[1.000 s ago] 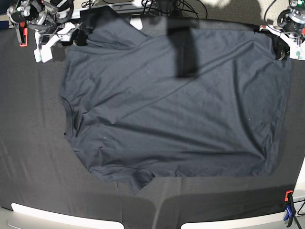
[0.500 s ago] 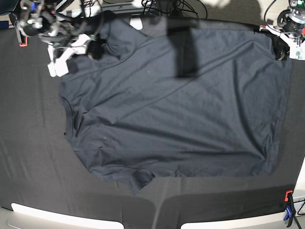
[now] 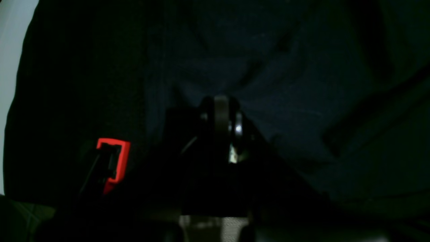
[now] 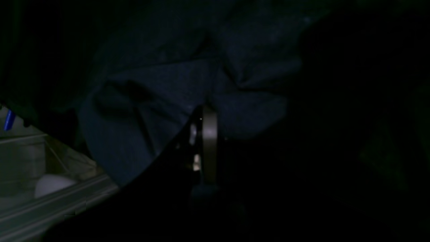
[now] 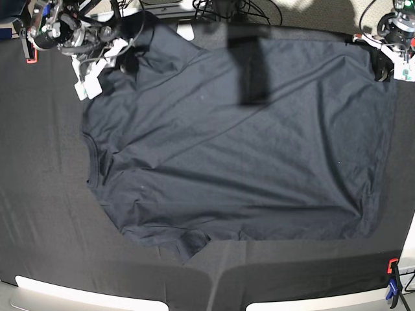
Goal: Layout the t-shirt on the table in an organized manner, then fold the t-shirt properly
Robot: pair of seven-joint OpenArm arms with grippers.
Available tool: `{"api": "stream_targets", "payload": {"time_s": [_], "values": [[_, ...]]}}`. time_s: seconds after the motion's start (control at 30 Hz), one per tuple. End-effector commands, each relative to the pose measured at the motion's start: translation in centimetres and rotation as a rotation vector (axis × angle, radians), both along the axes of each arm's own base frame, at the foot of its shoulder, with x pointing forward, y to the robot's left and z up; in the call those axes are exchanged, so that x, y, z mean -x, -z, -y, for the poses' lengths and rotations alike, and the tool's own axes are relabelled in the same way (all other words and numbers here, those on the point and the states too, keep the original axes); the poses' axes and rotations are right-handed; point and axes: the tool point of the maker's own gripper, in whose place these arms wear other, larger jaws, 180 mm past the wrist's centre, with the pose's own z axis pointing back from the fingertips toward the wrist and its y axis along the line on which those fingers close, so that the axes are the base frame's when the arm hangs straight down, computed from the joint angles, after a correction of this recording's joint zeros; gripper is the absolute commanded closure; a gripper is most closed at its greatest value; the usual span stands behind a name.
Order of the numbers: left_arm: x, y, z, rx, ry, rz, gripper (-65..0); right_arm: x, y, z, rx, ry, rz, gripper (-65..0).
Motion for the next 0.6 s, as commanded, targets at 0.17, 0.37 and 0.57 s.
{"api": "stream_targets", "payload": {"time_s": [0.17, 0.37, 0.57], "values": [[-1.1, -2.0, -0.1, -0.119, 0.105, 0.033, -21.1, -0.4, -1.4, 3.1, 0.048, 0.052, 0.054, 0.0], [-2.7, -4.8, 0.5, -0.267, 0.285, 0.052, -21.1, -0.4, -1.6, 4.3, 0.066, 0.081, 0.059, 0.0], [1.6, -3.3, 4.4, -0.224, 0.699, -0.136, -21.1, -0.9, -1.8, 4.3, 0.065, 0.084, 0.075, 0.0]]}}
